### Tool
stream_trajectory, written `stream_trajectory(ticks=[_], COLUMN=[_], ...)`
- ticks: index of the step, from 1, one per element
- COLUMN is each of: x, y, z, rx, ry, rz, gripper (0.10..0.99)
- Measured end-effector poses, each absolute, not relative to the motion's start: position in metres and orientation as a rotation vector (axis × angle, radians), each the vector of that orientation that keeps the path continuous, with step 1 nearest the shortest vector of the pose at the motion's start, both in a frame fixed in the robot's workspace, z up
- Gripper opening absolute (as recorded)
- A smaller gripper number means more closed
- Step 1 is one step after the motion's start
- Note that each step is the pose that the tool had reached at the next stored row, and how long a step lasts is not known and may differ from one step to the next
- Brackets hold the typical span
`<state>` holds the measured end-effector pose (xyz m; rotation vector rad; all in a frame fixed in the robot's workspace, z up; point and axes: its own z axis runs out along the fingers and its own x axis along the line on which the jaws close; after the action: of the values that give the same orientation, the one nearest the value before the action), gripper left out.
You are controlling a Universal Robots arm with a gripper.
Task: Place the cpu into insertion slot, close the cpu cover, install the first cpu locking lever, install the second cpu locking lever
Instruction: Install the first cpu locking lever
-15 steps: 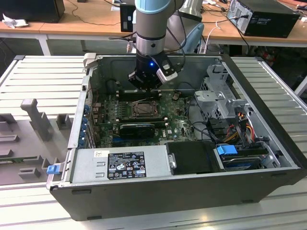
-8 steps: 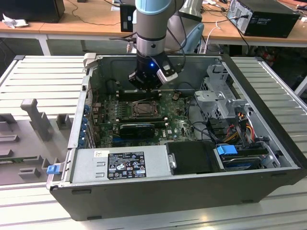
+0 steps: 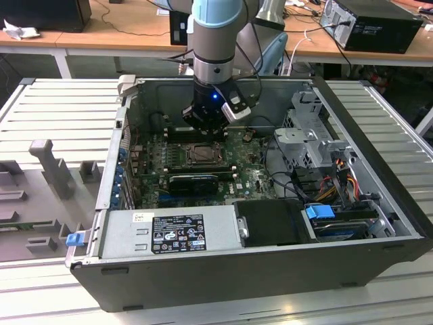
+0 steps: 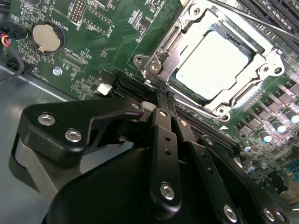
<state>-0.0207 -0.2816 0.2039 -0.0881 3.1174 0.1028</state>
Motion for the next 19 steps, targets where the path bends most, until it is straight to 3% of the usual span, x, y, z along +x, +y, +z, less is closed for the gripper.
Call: stream_trajectory(ticks=[10, 19], x=[-0.02, -0.02], y=[-0.281, -0.282], z=[0.202, 0.221], rx=[-0.088, -0.088], ry=[3.117, 3.117], rz=[0.103, 0.102], gripper=[0.106, 0.106])
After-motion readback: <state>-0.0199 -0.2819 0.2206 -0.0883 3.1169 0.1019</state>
